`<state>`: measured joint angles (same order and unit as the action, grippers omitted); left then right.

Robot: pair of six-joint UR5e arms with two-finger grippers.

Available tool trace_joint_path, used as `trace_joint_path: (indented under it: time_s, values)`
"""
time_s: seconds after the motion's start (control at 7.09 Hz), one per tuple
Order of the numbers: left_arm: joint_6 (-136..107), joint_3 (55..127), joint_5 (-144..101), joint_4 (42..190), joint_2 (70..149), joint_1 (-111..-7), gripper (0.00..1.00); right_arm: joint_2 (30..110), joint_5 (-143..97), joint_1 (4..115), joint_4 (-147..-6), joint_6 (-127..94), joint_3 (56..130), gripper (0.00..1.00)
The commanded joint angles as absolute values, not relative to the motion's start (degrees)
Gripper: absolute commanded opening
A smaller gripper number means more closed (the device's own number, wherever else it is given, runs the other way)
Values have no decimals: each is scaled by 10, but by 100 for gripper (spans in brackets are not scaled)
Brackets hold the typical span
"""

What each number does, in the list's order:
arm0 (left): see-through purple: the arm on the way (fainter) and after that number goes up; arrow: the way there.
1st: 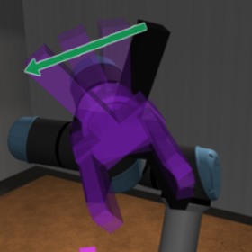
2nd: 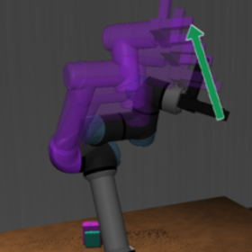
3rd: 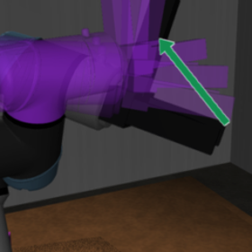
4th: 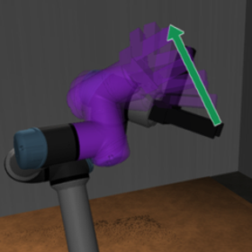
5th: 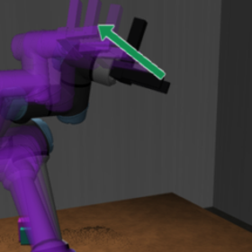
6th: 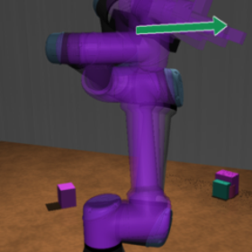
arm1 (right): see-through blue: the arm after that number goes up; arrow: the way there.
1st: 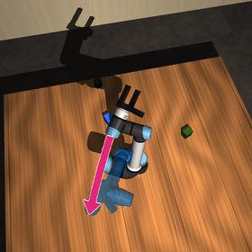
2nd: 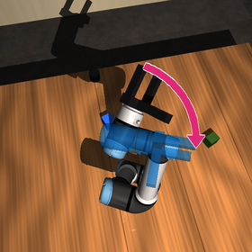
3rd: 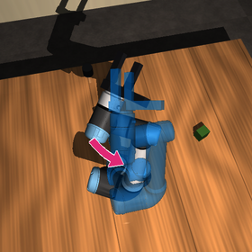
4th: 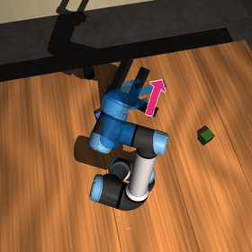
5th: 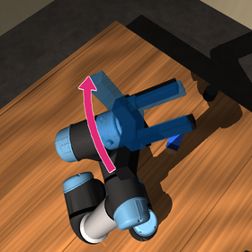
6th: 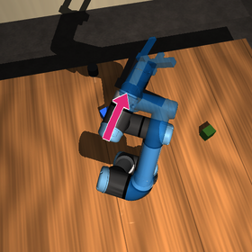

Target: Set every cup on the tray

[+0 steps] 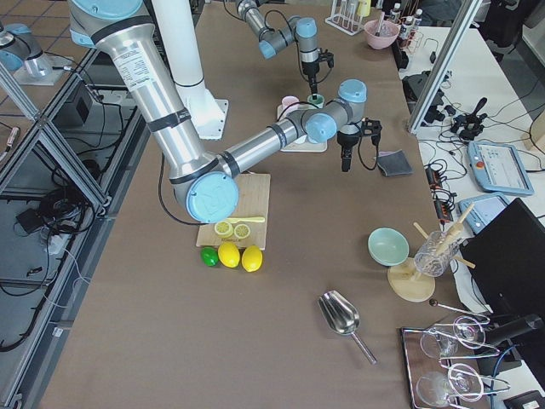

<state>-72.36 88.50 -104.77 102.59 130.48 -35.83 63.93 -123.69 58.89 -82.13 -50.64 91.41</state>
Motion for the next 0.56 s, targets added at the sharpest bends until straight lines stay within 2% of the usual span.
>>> trace_joint_path:
  time_s: [0.0,0.14,0.42]
  values:
    - [-595,950,-1052,1026,1253,-392,98,675,-1245,619,-827,-428,914,100]
    - [-515,984,-1056,1026,1206,-429,98,696,-1287,650,-827,-410,911,100]
    - [-508,997,-1127,1054,1164,-530,98,751,-1347,702,-819,-403,923,100]
